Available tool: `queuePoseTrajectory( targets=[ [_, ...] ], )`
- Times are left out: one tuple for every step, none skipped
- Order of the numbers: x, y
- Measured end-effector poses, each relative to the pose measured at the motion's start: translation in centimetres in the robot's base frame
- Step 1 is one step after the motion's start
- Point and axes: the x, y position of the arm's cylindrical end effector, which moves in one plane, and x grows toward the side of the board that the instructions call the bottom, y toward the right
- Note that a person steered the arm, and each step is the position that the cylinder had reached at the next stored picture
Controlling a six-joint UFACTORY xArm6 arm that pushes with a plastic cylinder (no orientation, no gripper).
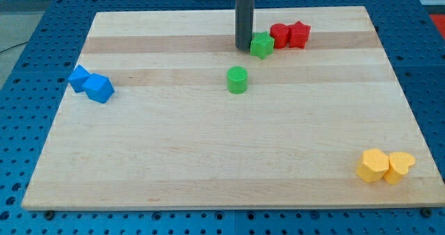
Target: Move the green circle to the bottom right of the green star
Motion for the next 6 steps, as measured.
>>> queuePoseTrajectory(
  targets=[
    [1.5,-5.5],
    [6.4,-10.6],
    [14.4,-10.6],
    [16.1,-7.2],
    [13.1,-8.0],
    [11.6,-7.1]
  ],
)
